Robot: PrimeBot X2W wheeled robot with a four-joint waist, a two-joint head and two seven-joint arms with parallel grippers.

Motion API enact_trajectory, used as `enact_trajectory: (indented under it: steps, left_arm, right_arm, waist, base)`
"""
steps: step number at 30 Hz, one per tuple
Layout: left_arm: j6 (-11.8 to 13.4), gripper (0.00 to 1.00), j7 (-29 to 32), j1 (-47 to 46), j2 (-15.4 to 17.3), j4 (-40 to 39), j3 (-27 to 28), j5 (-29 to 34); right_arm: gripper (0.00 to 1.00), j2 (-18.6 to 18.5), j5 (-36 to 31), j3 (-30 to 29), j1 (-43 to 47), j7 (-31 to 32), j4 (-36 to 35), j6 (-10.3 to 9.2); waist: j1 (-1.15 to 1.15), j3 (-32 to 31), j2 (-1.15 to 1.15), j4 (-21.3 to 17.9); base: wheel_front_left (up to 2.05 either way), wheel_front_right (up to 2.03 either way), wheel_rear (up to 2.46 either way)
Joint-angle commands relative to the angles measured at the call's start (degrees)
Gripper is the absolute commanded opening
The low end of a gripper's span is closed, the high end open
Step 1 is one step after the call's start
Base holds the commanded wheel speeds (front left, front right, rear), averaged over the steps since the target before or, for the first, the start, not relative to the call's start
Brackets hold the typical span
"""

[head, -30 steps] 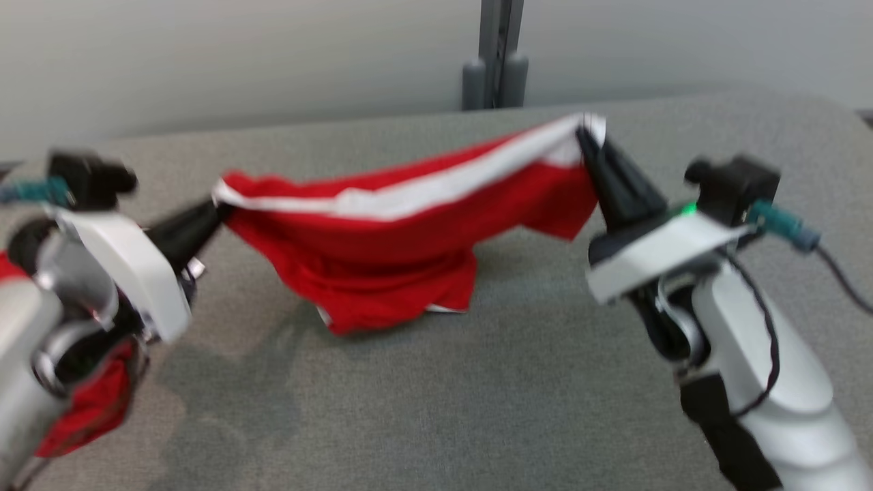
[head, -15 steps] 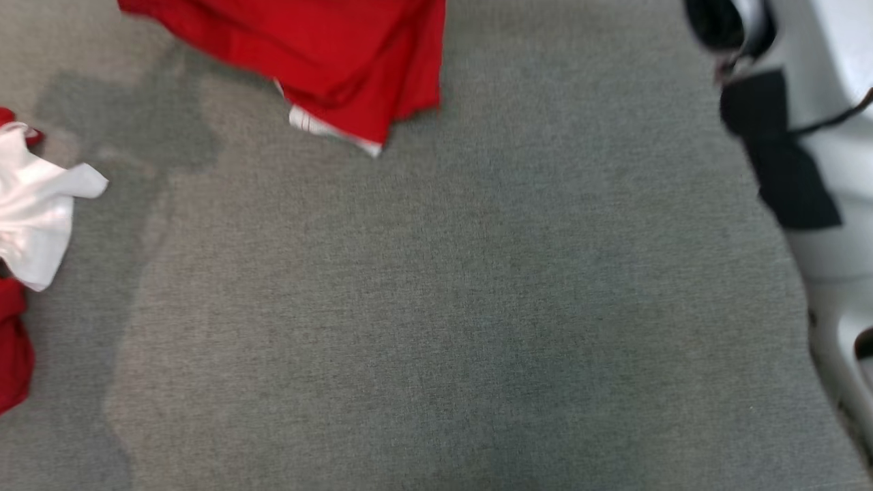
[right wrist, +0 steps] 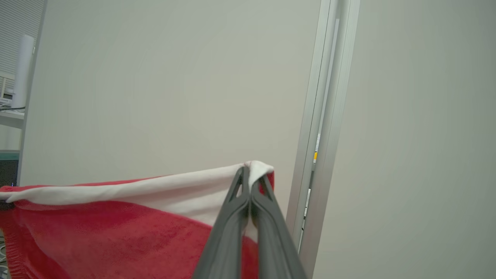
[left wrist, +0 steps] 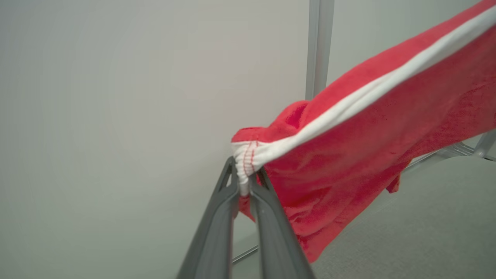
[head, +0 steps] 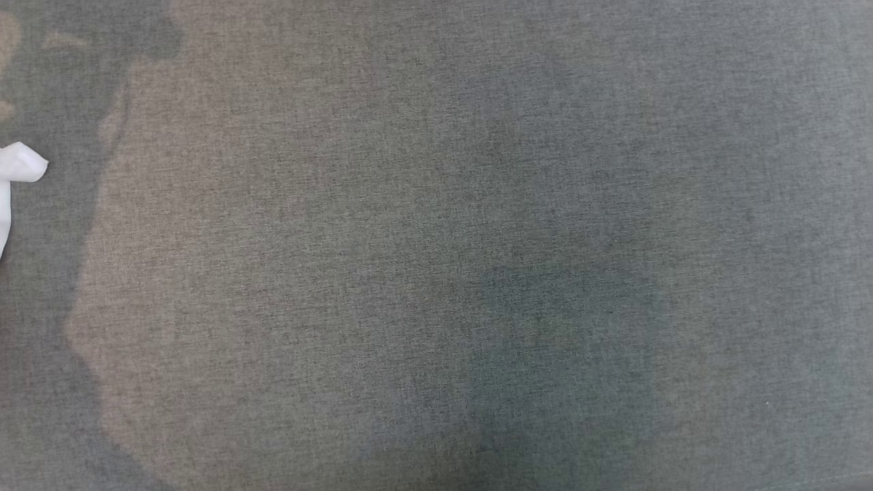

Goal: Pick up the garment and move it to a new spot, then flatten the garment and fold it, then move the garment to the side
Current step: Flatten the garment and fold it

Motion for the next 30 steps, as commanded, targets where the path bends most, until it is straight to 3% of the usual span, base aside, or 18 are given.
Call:
enact_trajectory:
  steps: [1,8,14,19,24,30]
  left_arm:
    - [0.0,0.0,0.1,0.5,0.2,0.0,-1.9,-0.6]
    - [0.0,0.0,-1.2,3.9,0.9,-1.6,-10.7,-3.7]
    - [0.0,0.0,-1.4,11.4,2.7,-7.8,-16.9,-5.6]
    - [0.0,0.0,-1.3,19.8,4.2,-12.2,-17.6,-5.6]
    - [0.0,0.0,1.2,31.8,5.0,-15.6,-17.7,-6.4]
    - [0.8,0.0,7.8,47.0,6.3,-25.1,-17.7,-10.8]
  right_arm:
    - [0.0,-0.1,-0.5,0.4,1.0,-0.3,0.7,0.01]
    - [0.0,-0.2,0.1,4.9,6.3,-0.3,4.7,0.01]
    - [0.0,-2.5,4.4,10.8,17.2,-0.3,4.0,0.01]
    - [0.0,-7.0,10.7,18.4,27.7,0.4,0.3,0.01]
    - [0.0,-12.9,19.2,24.8,40.0,5.6,-7.2,0.01]
    - [0.0,-25.0,31.1,25.6,59.0,14.1,-23.8,0.01]
  waist:
    - [0.0,0.0,0.0,0.3]
    - [0.0,-1.4,0.0,0.6]
    - [0.0,-6.5,0.0,1.0]
    - [0.0,-12.8,0.0,0.9]
    - [0.0,-19.9,0.0,0.4]
    - [0.0,-27.6,0.0,0.9]
  base:
    - [0.0,0.0,0.0]
    - [0.0,0.0,0.0]
    - [0.0,0.0,0.0]
    - [0.0,0.0,0.0]
    - [0.0,0.0,0.0]
    - [0.0,0.0,0.0]
